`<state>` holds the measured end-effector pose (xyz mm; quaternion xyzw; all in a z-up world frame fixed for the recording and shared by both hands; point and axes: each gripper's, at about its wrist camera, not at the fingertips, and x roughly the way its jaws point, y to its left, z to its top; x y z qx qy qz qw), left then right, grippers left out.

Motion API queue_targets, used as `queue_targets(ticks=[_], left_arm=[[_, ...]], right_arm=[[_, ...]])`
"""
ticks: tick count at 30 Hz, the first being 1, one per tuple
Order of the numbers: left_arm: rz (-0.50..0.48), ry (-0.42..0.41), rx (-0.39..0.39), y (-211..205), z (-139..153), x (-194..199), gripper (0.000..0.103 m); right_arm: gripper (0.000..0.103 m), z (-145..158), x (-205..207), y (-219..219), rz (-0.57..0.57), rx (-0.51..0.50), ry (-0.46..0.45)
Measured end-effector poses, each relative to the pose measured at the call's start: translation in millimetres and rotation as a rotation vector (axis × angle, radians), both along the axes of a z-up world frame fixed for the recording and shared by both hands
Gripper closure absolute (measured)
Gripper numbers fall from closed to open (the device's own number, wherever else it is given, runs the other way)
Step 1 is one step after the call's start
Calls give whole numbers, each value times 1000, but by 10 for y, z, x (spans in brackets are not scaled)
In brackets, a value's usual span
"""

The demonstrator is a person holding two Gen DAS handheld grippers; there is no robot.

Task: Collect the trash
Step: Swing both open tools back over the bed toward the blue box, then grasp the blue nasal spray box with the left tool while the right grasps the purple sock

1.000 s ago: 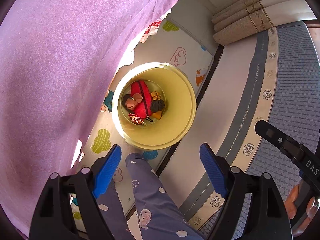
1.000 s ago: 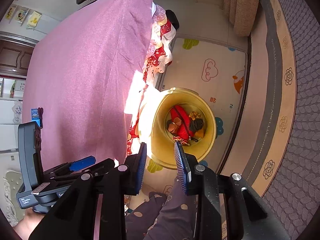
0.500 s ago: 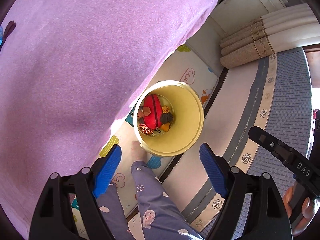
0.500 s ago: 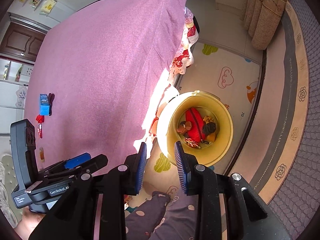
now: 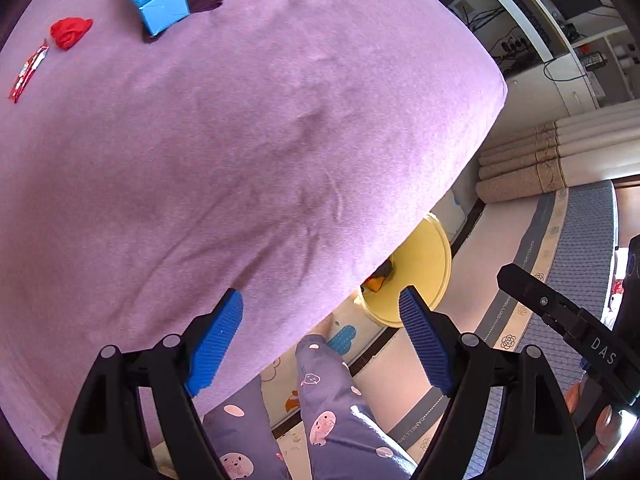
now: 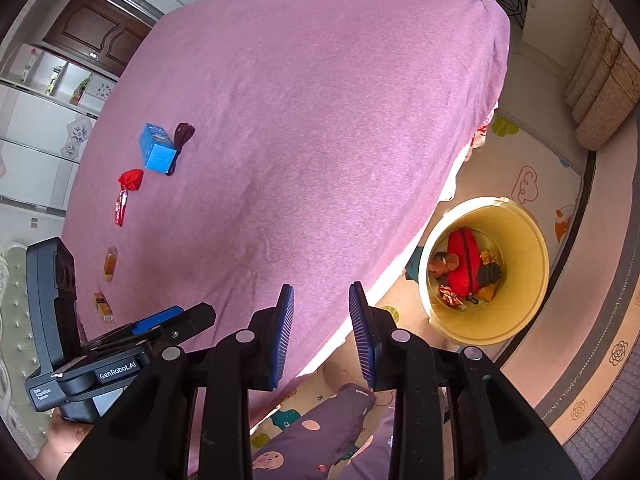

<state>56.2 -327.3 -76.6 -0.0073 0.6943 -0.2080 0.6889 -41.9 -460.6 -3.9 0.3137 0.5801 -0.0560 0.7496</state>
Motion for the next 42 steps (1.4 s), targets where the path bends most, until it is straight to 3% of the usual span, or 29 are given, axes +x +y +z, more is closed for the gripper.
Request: queue_targets(ticks=[7, 15, 29, 42], left_arm=[[104, -58, -24, 778, 253, 248, 23], [214, -95, -55, 1095, 434, 739, 23], [420, -33, -36, 886, 163, 1933, 23], [525, 22, 50, 762, -344, 2825, 22]], right_arm=[[74, 214, 478, 687, 97, -17, -63], [73, 413, 1262, 931, 201, -56, -121], [73, 69, 2654, 769, 380, -26, -47], [68, -476, 3394, 720, 457, 38, 24]])
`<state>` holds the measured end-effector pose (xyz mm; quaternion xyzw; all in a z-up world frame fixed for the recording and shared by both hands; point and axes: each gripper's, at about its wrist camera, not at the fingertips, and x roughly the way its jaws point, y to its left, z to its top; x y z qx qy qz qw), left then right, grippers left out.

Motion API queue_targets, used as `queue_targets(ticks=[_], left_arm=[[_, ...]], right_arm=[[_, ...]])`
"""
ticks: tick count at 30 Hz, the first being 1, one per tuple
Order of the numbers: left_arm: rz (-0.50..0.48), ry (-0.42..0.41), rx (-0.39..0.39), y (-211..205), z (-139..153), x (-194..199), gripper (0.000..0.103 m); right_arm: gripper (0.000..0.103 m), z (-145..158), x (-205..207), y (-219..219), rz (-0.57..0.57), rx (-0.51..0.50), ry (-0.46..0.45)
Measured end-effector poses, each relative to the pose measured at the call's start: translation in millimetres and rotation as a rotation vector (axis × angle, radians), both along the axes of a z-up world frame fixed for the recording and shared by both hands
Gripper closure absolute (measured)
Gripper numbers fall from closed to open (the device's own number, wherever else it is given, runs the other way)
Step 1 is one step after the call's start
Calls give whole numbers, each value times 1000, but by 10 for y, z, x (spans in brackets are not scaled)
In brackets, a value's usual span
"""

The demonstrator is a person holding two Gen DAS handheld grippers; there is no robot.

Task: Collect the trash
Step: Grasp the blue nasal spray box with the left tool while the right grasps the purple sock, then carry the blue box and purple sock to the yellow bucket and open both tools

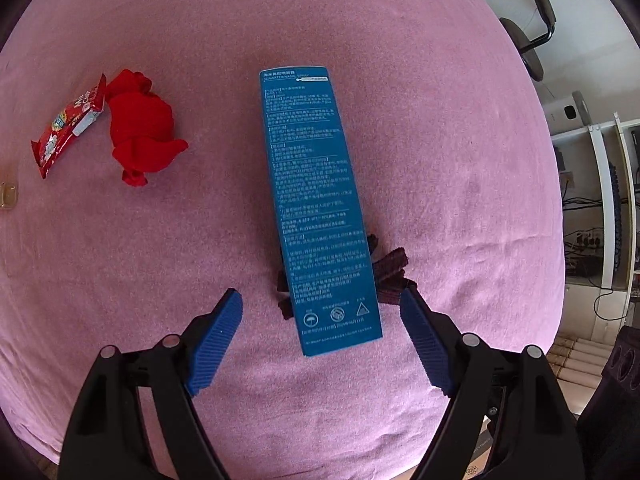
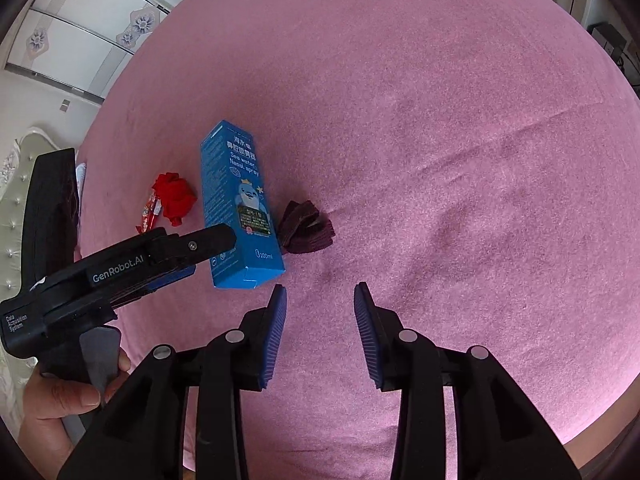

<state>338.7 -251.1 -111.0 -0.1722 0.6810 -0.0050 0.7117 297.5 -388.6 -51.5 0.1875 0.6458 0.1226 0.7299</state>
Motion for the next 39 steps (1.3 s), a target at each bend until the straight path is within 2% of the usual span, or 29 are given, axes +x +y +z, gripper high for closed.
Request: queue_targets(ticks=[6, 8, 9, 10, 12, 14, 19, 26, 27, 28, 29, 30, 31, 34, 39], left_arm=[[14, 53, 29, -52, -304, 262, 22], [25, 76, 6, -53, -401, 313, 24], [34, 86, -26, -49, -439, 336, 34], [44, 91, -45, -37, -468, 343, 38], [63, 91, -45, 6, -497, 331, 53], [98, 81, -78, 94, -507, 287, 56], [147, 50, -124, 274, -431, 104, 57], [140, 4, -126, 377, -265, -83, 57], [139, 3, -122, 386, -250, -117, 57], [139, 3, -120, 414, -226, -126, 57], [141, 6, -121, 429, -225, -153, 57], [146, 9, -121, 441, -223, -155, 57], [151, 11, -123, 454, -221, -176, 57], [156, 10, -126, 523, -190, -301, 57], [139, 5, -136, 598, -121, -547, 57]], right_arm=[[68, -202, 187, 13, 15, 25, 39], [68, -249, 216, 32, 24, 30, 48], [65, -272, 229, 38, 28, 32, 52], [63, -293, 241, 44, 30, 34, 52], [62, -331, 255, 64, 36, 37, 56], [62, -370, 265, 77, 38, 38, 62], [62, -467, 306, 156, 46, 44, 78], [60, -662, 422, 332, 64, 40, 100], [64, -684, 429, 357, 62, 35, 105], [75, -698, 432, 386, 67, 32, 110], [80, -704, 431, 417, 76, 29, 114], [92, -698, 438, 465, 86, 38, 110], [96, -674, 432, 495, 95, 45, 99], [97, -552, 349, 587, 124, 28, 53], [97, -373, 94, 685, 147, 18, 29]])
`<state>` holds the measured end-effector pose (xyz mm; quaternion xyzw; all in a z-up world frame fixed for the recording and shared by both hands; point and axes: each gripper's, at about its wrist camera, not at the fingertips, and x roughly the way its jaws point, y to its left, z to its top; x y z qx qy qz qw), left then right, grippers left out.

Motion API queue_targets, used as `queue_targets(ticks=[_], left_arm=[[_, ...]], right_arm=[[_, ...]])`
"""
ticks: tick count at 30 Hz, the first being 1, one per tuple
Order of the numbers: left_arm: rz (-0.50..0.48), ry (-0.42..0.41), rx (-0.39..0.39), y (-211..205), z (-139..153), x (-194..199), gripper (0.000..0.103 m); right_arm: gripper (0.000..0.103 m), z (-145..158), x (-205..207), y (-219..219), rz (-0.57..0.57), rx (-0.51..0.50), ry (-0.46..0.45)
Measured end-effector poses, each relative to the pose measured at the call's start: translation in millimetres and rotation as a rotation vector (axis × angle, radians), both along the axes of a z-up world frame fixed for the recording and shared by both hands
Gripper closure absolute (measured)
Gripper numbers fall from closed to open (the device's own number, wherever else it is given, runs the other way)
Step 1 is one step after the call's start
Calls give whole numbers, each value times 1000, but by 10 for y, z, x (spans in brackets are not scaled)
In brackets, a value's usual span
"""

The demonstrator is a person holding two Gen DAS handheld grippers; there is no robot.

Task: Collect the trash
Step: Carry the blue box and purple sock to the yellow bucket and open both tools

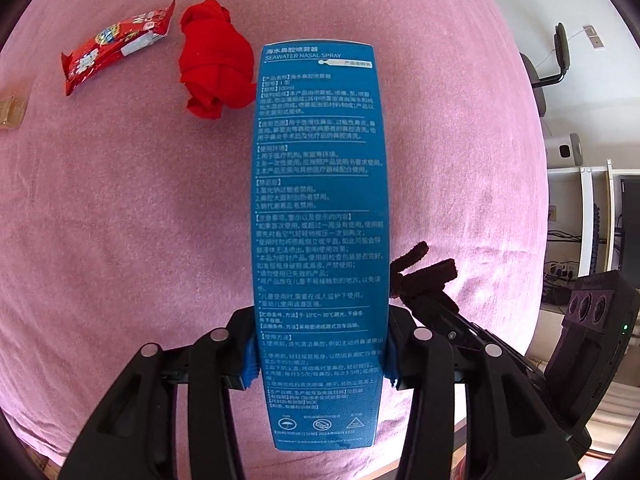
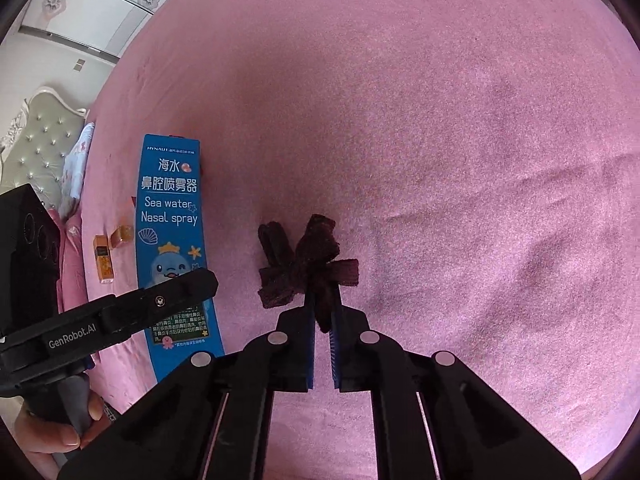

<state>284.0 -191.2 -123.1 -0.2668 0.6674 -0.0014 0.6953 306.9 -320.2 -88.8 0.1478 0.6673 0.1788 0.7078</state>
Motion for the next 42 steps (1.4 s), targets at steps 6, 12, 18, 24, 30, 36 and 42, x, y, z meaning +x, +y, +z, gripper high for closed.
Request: queue_targets(ticks=[6, 12, 18, 24, 30, 36, 42], left_arm=[[-48, 1, -11, 87, 112, -437, 57], [-104, -7, -22, 219, 253, -894, 57], [-178, -24, -30, 388, 380, -1401, 57], [-294, -30, -27, 475, 437, -1799, 57], [-420, -26, -28, 241, 460, -2001, 57], [-551, -28, -49, -387, 497, -2276, 57], [-680, -13, -57, -1180, 460, -2597, 57]], right_arm=[[97, 245, -422, 130, 27, -7, -18], [97, 443, -978, 137, -21, 3, -16], [97, 627, -1557, 137, -122, 22, -31], [97, 737, -2153, 6, -261, 20, -61], [97, 881, -2638, -243, -359, 0, -84], [97, 973, -3147, -756, -493, -7, -87], [97, 936, -3722, -1425, -613, -32, -55]])
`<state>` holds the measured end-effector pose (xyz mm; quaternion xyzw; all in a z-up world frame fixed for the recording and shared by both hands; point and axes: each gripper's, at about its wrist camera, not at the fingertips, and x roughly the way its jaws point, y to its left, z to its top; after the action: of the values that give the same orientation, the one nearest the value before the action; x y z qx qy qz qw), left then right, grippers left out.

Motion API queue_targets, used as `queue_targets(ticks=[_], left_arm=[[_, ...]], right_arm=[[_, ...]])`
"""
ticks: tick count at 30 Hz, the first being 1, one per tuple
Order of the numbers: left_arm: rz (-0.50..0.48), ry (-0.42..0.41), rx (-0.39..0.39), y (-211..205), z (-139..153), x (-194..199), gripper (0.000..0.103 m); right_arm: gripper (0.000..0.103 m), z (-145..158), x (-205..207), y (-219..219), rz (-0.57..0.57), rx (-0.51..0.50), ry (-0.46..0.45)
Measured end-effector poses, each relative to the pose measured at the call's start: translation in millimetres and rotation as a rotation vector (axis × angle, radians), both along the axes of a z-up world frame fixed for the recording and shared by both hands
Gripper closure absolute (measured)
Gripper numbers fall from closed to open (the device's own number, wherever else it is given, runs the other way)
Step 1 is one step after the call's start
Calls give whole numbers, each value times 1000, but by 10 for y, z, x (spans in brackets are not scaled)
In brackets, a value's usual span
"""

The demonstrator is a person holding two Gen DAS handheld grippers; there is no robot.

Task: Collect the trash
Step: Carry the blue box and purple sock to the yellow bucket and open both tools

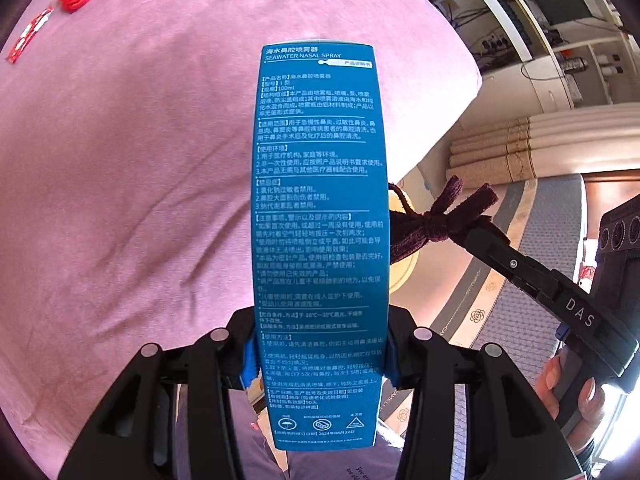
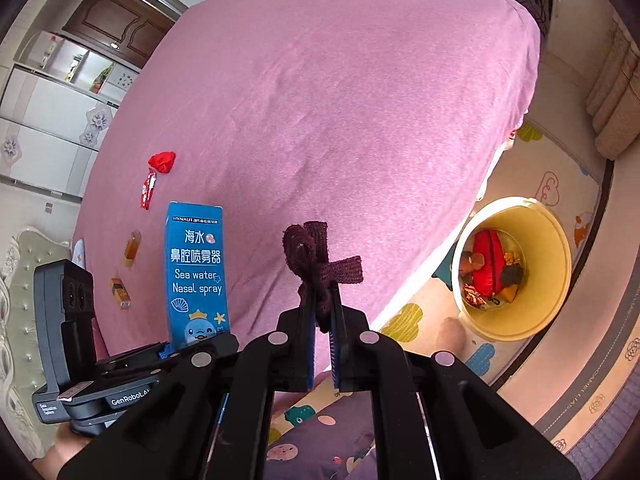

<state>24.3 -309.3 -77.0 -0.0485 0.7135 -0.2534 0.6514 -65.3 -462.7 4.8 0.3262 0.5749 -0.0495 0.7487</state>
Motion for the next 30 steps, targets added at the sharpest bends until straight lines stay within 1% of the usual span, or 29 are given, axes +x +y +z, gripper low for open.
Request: queue_targets(ticks=[3, 4, 9, 14, 17, 20, 23, 26, 30], left_arm=[[-51, 16, 0, -384, -46, -187, 57], [-69, 18, 4, -488, -60, -297, 57], [-132, 45, 13, -1134, -170, -530, 57], [-214, 65, 28, -1769, -271, -658, 57], [-250, 79, 44, -2051, -381, -733, 57], [-281, 100, 60, -2268, -493, -830, 57], [-323, 103, 91, -2475, -617, -900, 57], [-338, 117, 114, -2579, -712, -957, 57], [-356, 125, 123, -2689, -765, -969, 57]], right_arm=[[97, -26, -251, -316, -27, -42, 25], [97, -41, -324, -426, -40, -43, 34], [97, -103, -672, -941, -88, -57, 66], [97, -206, -961, -1366, -147, -37, 91], [97, -327, -1109, -1554, -174, -18, 116], [97, -451, -1231, -1718, -193, 2, 136], [97, -582, -1312, -1851, -209, 26, 151], [97, -679, -1323, -1937, -208, 34, 161], [97, -727, -1299, -2008, -209, 30, 157]])
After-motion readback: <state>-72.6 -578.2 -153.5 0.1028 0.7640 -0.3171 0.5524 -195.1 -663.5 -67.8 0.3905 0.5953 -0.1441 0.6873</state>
